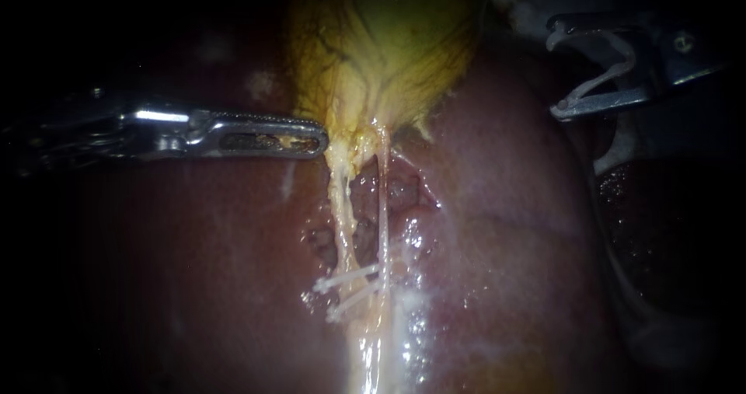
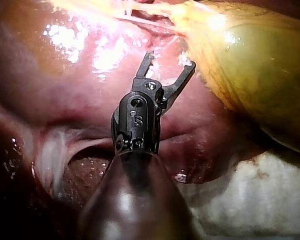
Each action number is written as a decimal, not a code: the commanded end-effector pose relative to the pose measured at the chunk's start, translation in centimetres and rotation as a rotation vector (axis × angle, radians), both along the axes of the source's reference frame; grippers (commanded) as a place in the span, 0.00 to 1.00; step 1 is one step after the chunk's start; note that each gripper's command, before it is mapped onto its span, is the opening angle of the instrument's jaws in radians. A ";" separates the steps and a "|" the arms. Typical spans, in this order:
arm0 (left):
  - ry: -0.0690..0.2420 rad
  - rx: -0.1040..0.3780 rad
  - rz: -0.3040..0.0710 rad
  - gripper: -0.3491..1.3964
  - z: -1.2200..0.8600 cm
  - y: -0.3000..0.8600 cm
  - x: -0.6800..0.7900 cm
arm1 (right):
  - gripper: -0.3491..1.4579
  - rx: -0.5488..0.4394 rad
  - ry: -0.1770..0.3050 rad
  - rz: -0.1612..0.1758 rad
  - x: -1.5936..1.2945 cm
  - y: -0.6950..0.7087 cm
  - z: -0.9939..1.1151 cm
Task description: Clipping third clip left tube
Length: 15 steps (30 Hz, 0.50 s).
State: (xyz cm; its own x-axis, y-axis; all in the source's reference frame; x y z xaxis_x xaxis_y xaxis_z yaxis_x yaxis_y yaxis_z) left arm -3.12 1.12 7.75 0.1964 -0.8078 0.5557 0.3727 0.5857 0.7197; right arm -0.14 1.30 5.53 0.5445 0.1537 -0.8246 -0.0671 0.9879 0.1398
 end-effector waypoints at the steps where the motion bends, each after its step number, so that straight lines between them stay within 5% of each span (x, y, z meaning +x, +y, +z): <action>1: -0.001 0.000 0.000 0.00 0.00 0.00 0.00 | 0.53 0.000 0.000 0.000 0.00 0.00 0.00; 8: -0.004 0.004 0.004 0.00 -0.09 0.02 0.08 | 0.53 0.000 -0.001 0.001 0.00 0.01 0.00; 15: -0.008 0.003 -0.015 0.00 -0.51 0.23 0.43 | 0.53 0.000 -0.001 0.001 0.00 0.01 0.01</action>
